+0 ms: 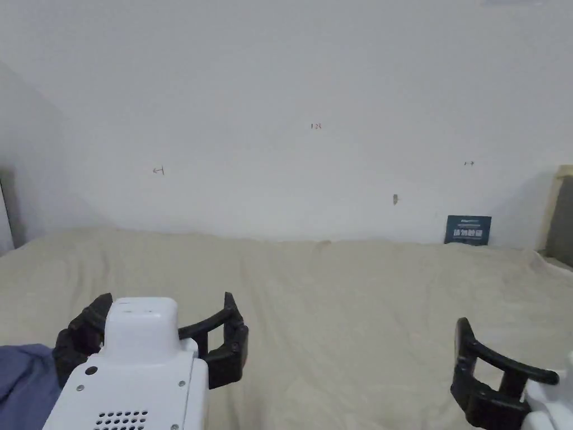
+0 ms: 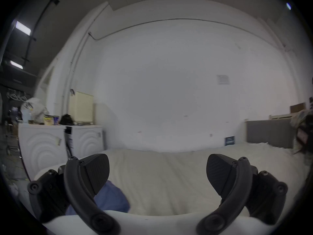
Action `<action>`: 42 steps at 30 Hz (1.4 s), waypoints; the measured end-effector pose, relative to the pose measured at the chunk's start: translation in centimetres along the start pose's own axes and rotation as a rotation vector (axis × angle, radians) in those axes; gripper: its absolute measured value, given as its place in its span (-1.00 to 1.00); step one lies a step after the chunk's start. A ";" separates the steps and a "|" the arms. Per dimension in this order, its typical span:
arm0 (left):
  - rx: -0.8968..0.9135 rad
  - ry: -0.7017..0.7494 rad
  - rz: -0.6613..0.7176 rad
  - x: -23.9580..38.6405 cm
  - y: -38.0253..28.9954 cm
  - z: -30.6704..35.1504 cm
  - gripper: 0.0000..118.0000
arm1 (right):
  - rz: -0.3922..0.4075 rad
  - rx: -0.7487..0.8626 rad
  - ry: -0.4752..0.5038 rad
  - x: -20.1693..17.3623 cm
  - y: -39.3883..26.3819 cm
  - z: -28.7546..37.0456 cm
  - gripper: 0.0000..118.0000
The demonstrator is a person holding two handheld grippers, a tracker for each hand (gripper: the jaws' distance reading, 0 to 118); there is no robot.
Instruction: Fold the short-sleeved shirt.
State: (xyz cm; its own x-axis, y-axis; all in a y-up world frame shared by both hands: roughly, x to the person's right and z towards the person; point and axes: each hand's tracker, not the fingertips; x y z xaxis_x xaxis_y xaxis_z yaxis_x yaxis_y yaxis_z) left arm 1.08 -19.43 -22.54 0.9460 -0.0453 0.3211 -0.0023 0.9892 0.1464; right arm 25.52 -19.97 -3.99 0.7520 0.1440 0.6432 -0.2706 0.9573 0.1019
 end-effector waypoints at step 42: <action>0.013 -0.099 0.018 -0.8 0.1 2.3 -0.97 | -0.083 -0.091 -0.057 0.6 -1.3 0.8 -1.00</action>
State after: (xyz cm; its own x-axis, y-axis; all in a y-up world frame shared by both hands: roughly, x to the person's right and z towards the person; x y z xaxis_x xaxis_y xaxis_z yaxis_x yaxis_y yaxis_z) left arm -0.43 -19.56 -20.65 0.9092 -0.0417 0.4143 -0.0237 0.9881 0.1517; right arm 25.81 -21.38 -3.15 0.7331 0.0513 0.6782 -0.1509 0.9846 0.0887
